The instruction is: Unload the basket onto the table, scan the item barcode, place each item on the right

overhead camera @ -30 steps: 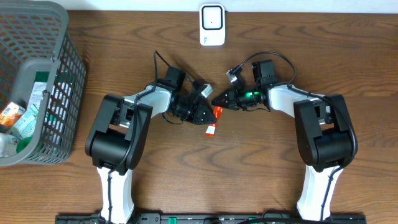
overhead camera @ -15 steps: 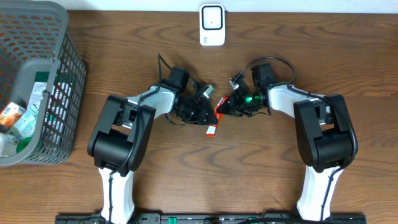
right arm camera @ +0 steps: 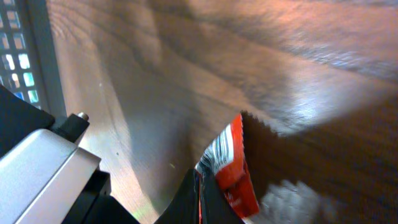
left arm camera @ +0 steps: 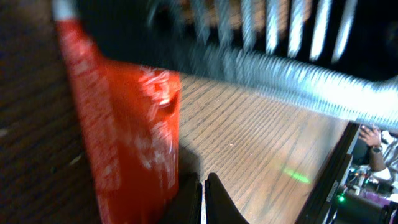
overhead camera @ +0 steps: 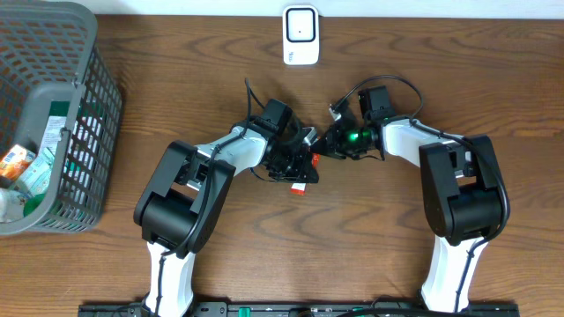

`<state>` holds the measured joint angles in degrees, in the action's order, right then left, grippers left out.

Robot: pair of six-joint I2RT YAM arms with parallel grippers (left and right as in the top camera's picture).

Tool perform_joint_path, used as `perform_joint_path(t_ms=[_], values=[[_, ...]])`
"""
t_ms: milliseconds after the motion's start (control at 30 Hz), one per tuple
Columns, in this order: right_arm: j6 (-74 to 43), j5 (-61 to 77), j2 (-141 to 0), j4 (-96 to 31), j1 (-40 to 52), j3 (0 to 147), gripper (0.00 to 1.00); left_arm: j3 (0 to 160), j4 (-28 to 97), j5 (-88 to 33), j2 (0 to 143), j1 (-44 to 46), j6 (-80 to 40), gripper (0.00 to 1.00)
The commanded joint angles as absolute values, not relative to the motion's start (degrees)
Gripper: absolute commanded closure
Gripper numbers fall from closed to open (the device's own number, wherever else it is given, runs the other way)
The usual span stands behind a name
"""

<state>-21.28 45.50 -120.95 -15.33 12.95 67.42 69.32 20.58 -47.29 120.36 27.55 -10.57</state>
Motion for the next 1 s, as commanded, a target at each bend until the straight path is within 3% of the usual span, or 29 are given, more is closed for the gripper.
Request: perform_joint_path(t_ms=[0,400,600,800,967], values=[[-22.3,37.5,-121.8,-15.4,10.5,67.0,0.99,67.7,22.2,-38.3,122.5,27.6,-12.2,0.93],[-22.2,38.7,-121.8,-15.4,9.6,67.0,0.99,67.8,22.3,-38.5,121.7,27.6,-14.6,0.93],[-22.2,40.7,-121.8,-15.3,9.6,67.0,0.99,68.6,24.1,-37.7,112.1,27.6,-14.7,0.93],[-21.8,50.7,-121.4,-12.2,9.3,67.1,0.99,68.6,26.2,-22.9,100.9,27.6,-14.7,0.93],[-21.8,53.3,-119.2,-11.4,9.4,67.1,0.93,68.1,26.9,-22.0,104.2,27.9,-14.7,0.93]])
